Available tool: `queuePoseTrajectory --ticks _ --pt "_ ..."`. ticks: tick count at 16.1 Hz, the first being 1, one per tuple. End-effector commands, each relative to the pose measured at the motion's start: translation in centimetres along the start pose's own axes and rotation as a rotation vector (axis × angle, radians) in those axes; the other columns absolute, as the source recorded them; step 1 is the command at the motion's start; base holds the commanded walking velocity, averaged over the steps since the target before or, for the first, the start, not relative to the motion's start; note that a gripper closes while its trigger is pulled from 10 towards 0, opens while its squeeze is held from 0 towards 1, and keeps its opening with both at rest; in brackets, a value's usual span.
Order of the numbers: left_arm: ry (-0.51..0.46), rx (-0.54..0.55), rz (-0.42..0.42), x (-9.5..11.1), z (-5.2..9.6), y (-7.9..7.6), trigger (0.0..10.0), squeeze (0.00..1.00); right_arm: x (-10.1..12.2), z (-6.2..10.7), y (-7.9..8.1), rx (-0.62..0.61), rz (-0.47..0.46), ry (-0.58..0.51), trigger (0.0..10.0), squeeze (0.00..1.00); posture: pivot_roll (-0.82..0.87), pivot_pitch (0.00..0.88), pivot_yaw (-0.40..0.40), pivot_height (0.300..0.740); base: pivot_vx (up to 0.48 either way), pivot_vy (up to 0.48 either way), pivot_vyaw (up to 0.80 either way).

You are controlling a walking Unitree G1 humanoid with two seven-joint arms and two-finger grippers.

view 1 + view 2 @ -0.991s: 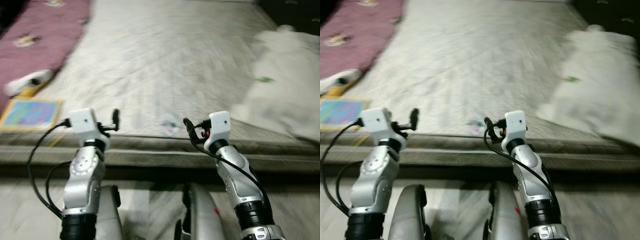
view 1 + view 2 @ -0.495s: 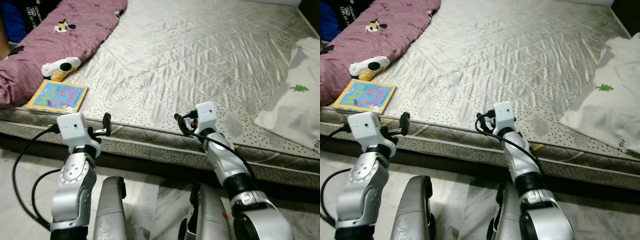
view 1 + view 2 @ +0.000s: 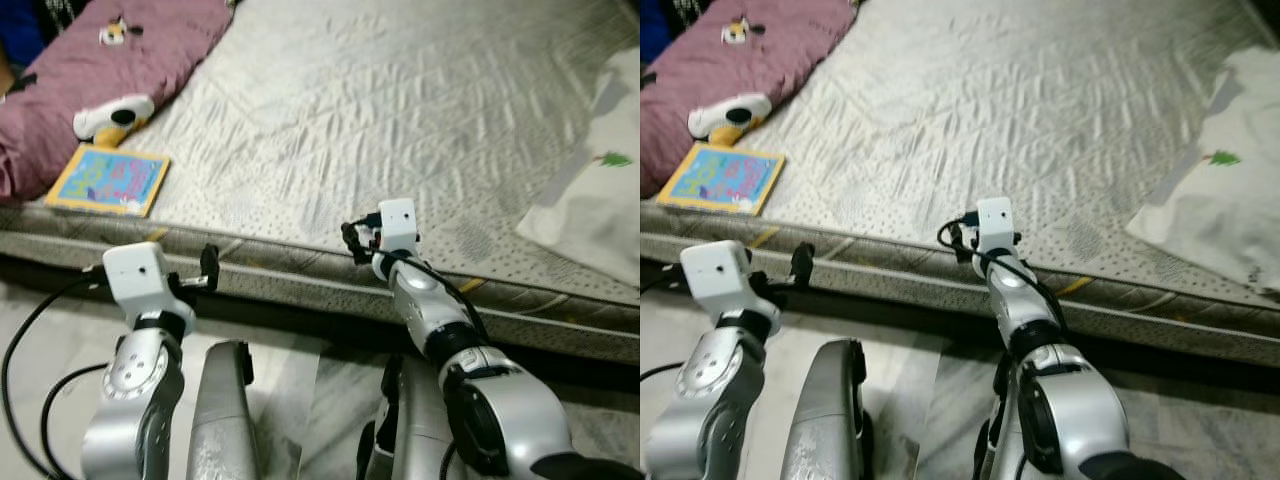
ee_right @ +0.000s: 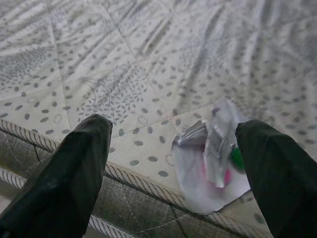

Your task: Clean up the room

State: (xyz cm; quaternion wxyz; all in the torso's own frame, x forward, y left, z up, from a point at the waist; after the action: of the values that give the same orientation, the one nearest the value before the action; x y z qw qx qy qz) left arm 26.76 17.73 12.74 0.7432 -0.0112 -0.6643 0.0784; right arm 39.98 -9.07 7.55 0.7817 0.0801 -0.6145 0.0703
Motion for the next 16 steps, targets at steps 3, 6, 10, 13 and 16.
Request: queuePoseTrajectory --ticks 3,6,10,13,16 --pt "0.014 -0.025 -0.006 0.3 1.4 -0.2 10.0 0.00 1.0 -0.2 0.4 -0.011 0.001 -0.060 10.0 0.00 0.28 0.251 0.004 0.568 0.000 0.000 0.00" --pt "0.021 -0.062 0.009 0.6 1.1 -1.1 10.0 0.00 1.6 0.0 -0.7 -0.044 -0.011 -0.111 10.0 0.00 0.24 0.249 0.011 0.568 0.000 0.000 0.00" --pt "0.027 -0.080 0.033 0.4 0.7 -1.9 10.0 0.00 1.6 0.5 -2.3 -0.090 0.032 -0.148 10.0 0.00 0.22 0.245 -0.010 0.568 0.000 0.000 0.00" --pt "0.035 -0.076 0.038 0.1 0.8 -2.0 10.0 0.00 2.0 0.6 -2.4 -0.100 0.055 -0.167 10.0 0.00 0.23 0.233 -0.023 0.568 0.000 0.000 0.00" --pt "0.033 -0.071 0.041 0.2 0.5 -1.9 10.0 0.00 2.0 0.6 -2.9 -0.116 0.056 -0.165 10.0 0.00 0.24 0.219 -0.026 0.568 0.000 0.000 0.00"
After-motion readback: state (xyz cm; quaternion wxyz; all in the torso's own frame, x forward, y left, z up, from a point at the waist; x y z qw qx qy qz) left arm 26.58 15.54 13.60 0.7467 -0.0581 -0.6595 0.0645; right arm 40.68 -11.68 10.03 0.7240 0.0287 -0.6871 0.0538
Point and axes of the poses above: a point about 5 cm out from each wrist's last joint towards the gripper, its own z axis pointing back from the gripper into the wrist, its own x axis along the axis of the wrist's last joint, y = z × x, the point moved 4 cm from there along -z, pointing out of the wrist towards the gripper, and after that the axes turned 1 degree about -z, right-handed, at the moved point
